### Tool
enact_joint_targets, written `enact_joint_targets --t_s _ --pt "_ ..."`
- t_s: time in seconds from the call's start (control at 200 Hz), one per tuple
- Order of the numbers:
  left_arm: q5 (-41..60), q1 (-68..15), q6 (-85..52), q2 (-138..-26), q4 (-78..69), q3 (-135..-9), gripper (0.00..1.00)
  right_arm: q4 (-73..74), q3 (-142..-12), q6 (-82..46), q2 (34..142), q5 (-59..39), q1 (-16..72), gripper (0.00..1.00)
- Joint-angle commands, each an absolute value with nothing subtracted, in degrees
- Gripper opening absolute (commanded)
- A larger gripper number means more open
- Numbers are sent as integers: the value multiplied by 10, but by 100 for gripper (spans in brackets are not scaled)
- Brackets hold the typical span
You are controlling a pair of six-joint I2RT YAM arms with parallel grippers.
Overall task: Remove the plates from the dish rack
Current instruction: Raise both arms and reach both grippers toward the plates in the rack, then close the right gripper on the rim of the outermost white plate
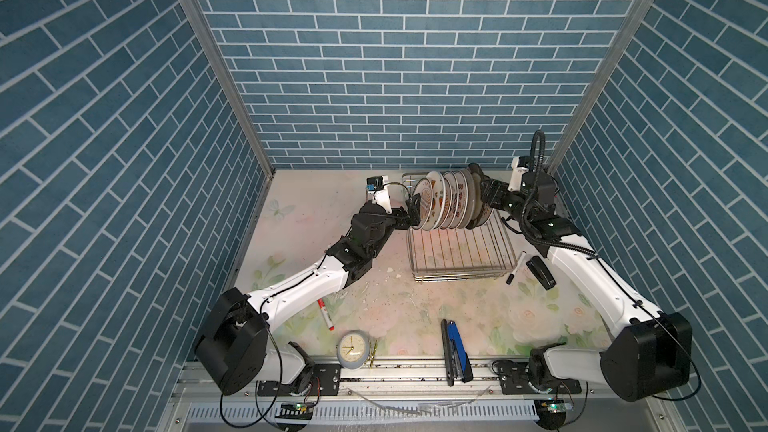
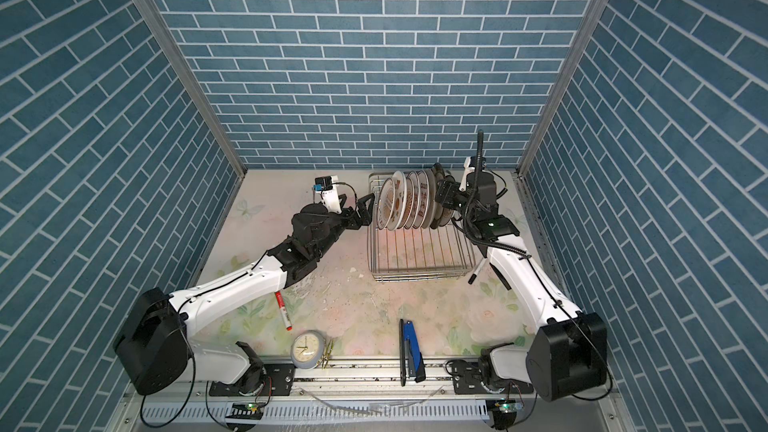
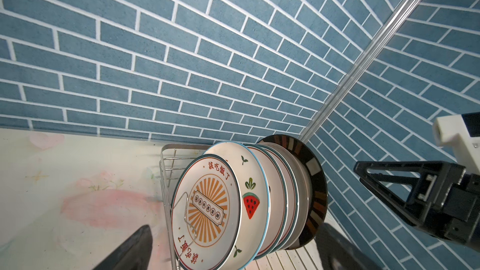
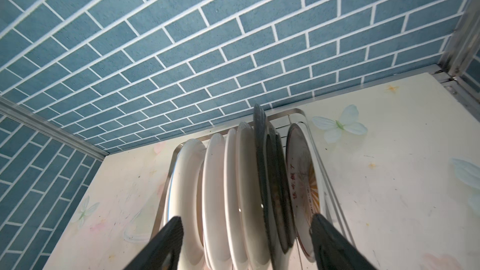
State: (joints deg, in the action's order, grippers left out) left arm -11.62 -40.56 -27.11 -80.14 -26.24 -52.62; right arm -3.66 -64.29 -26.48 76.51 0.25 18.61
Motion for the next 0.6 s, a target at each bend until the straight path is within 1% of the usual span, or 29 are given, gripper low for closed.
enact_joint_targets --t_s 0.0,0.055,0.115,0.175,0.25,0.295,0.355,0.405,0.48,0.545,0.595 --pt "-127 -407 -258 -814 -298 -537 100 -54 -686 -243 786 17 206 69" --pt "-120 -407 -256 -820 -303 -543 100 -58 -701 -237 799 18 217 64" --pt "-116 -407 -249 -824 -296 -551 100 -65 -715 -233 812 23 229 61" --pt "-122 -407 -244 -821 -290 -552 100 -66 -723 -231 826 23 239 53" --pt "-121 -405 -246 -818 -297 -544 100 -65 -729 -230 842 28 249 50" --pt "-91 -398 -252 -821 -313 -539 100 -73 -739 -227 854 29 254 46" --pt "-34 -378 -275 -830 -327 -537 100 -80 -751 -224 873 29 259 45" --pt "25 -352 -304 -838 -332 -539 100 -87 -761 -219 887 32 265 41" --pt "89 -317 -351 -850 -365 -529 100 -96 -774 -218 906 33 269 40" --pt "72 -312 -354 -845 -397 -507 100 -102 -781 -216 918 35 274 40" --pt "31 -319 -333 -833 -371 -502 100 -103 -784 -213 922 44 277 39"
